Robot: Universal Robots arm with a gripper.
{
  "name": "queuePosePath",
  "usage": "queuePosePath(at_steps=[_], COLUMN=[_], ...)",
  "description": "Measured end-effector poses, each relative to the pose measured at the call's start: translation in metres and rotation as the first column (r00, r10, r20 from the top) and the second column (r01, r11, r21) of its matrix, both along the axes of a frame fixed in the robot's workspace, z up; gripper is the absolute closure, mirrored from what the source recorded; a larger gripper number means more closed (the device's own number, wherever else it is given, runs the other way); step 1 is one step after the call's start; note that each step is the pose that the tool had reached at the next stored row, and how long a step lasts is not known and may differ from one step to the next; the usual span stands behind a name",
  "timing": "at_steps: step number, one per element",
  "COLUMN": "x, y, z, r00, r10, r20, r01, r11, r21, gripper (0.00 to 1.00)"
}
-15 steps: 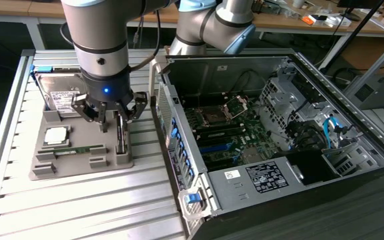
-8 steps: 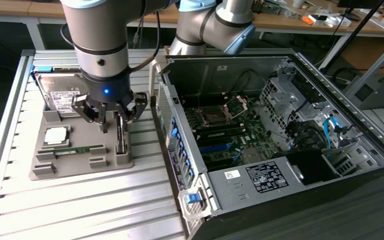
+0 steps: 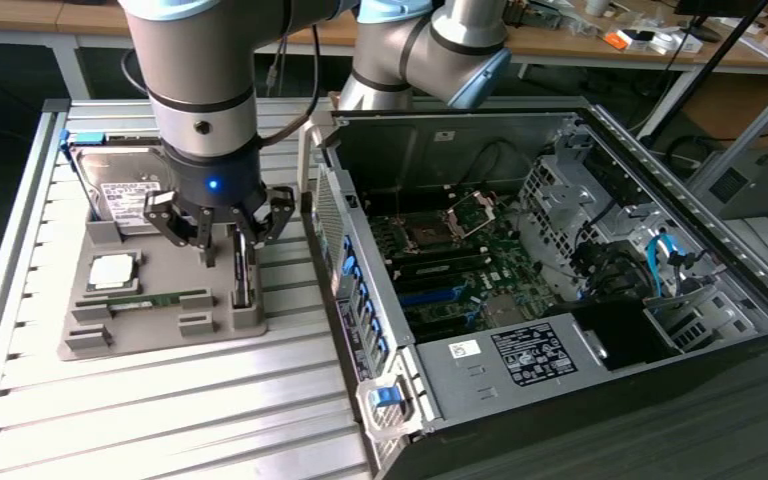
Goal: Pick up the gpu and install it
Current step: 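Pick up the gpu and move the gpu toward the slot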
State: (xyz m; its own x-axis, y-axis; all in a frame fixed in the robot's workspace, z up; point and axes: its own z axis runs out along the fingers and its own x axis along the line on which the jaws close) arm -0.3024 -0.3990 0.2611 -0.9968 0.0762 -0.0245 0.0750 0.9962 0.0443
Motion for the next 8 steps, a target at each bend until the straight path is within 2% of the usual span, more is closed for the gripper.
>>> queuePosePath(at_steps=[8], x=[0.0004], y=[0.0003], z=[-0.002], r00=[1.0], r10=[0.0], r20=[0.0], r01=[0.0], r11=[1.0], r21=[0.0], gripper=[0.52])
